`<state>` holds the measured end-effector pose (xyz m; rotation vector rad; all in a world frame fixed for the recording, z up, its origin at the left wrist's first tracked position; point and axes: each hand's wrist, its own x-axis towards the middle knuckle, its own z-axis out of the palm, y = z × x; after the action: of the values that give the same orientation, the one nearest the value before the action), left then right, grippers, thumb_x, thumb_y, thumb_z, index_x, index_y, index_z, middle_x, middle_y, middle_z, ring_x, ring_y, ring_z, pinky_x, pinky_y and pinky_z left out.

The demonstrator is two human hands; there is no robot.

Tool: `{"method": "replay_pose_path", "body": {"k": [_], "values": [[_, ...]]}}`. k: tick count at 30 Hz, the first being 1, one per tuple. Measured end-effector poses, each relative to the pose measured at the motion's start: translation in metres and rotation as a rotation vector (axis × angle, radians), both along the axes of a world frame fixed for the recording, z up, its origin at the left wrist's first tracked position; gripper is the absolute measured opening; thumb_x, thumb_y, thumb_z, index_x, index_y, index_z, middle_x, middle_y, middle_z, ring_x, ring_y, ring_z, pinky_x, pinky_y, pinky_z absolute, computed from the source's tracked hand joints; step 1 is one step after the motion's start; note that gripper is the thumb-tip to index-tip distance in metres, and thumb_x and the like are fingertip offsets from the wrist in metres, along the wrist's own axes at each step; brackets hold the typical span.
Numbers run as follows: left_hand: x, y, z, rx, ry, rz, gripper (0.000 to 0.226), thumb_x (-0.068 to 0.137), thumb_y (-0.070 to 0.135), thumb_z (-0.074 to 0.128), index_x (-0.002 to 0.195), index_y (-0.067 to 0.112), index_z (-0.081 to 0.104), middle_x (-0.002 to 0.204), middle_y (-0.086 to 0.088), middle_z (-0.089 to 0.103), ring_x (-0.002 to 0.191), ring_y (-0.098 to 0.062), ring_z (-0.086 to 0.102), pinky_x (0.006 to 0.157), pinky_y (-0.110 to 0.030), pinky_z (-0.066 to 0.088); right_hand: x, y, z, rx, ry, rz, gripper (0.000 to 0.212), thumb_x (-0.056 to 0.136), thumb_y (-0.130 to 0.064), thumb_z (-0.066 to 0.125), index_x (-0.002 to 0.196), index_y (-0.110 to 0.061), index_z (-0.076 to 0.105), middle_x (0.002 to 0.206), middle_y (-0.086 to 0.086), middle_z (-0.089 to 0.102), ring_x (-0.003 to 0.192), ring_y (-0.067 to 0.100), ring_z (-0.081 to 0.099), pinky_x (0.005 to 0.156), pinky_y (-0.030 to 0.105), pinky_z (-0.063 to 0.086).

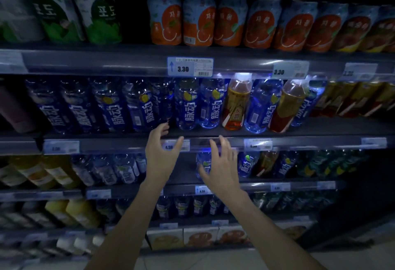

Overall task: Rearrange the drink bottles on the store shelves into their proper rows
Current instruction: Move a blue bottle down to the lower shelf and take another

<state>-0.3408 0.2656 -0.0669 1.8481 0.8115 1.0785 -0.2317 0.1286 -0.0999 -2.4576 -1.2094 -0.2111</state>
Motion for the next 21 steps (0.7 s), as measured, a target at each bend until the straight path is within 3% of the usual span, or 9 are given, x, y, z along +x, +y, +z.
{"method": "replay_pose_path", "body": {"k": [3, 7, 10, 13, 16, 18, 21], "values": [[-0.024, -0.010, -0.021, 0.005, 0.002, 0.004, 0.045, 0.084, 0.054, 0.062, 0.124, 0.038, 0.048, 0.116, 0.026, 0.051, 0.108, 0.010, 0.048, 0.082, -0.007, 0.040, -0.024, -0.002, -0.021, 0.048, -0.059, 0.070, 0.070, 0.088, -0.042, 0.062, 0.145, -0.008, 0.037, 0.153, 0.018, 0.031, 0.140, 0.036, 0.030, 0.112, 0.052, 0.032], [-0.052, -0.017, -0.058, -0.032, 0.043, 0.038, 0.042, 0.084, 0.053, 0.061, 0.121, 0.036, 0.049, 0.113, 0.018, 0.052, 0.104, 0.011, 0.049, 0.080, -0.004, 0.039, -0.045, -0.002, -0.061, 0.001, -0.034, 0.107, 0.067, 0.092, -0.041, 0.058, 0.143, -0.004, 0.040, 0.148, 0.019, 0.038, 0.135, 0.036, 0.038, 0.110, 0.049, 0.036], [-0.066, -0.017, -0.086, -0.062, 0.089, 0.053, 0.042, 0.083, 0.045, 0.066, 0.120, 0.034, 0.049, 0.114, 0.012, 0.053, 0.105, 0.008, 0.050, 0.082, -0.008, 0.039, -0.052, 0.002, -0.091, -0.075, 0.026, 0.135, 0.067, 0.093, -0.043, 0.056, 0.145, -0.004, 0.037, 0.148, 0.016, 0.038, 0.138, 0.033, 0.035, 0.113, 0.048, 0.030], [-0.072, -0.013, -0.115, -0.114, 0.132, 0.092, 0.044, 0.083, 0.038, 0.070, 0.121, 0.026, 0.052, 0.118, 0.006, 0.053, 0.109, -0.009, 0.052, 0.090, -0.028, 0.046, -0.052, 0.008, -0.118, -0.151, 0.095, 0.130, 0.070, 0.095, -0.048, 0.051, 0.148, -0.006, 0.032, 0.152, 0.014, 0.034, 0.143, 0.029, 0.027, 0.117, 0.044, 0.021], [-0.072, -0.006, -0.139, -0.152, 0.178, 0.130, 0.049, 0.083, 0.039, 0.070, 0.125, 0.022, 0.050, 0.119, 0.004, 0.051, 0.112, -0.017, 0.052, 0.092, -0.038, 0.048, -0.048, 0.019, -0.142, -0.211, 0.141, 0.118, 0.072, 0.095, -0.052, 0.046, 0.149, -0.008, 0.029, 0.154, 0.013, 0.031, 0.145, 0.027, 0.023, 0.117, 0.044, 0.020], [-0.070, 0.001, -0.156, -0.143, 0.226, 0.159, 0.052, 0.082, 0.039, 0.069, 0.126, 0.019, 0.050, 0.120, 0.000, 0.050, 0.113, -0.021, 0.051, 0.092, -0.040, 0.047, -0.045, 0.028, -0.158, -0.235, 0.145, 0.114, 0.072, 0.095, -0.053, 0.045, 0.149, -0.008, 0.029, 0.153, 0.013, 0.032, 0.144, 0.028, 0.024, 0.116, 0.044, 0.021], [-0.063, 0.013, -0.181, -0.167, 0.287, 0.233, 0.058, 0.080, 0.038, 0.071, 0.129, 0.016, 0.047, 0.125, -0.005, 0.046, 0.115, -0.023, 0.046, 0.088, -0.031, 0.040, -0.042, 0.045, -0.181, -0.252, 0.167, 0.114, 0.072, 0.095, -0.053, 0.046, 0.149, -0.009, 0.027, 0.154, 0.013, 0.029, 0.143, 0.028, 0.022, 0.116, 0.044, 0.020]]}}
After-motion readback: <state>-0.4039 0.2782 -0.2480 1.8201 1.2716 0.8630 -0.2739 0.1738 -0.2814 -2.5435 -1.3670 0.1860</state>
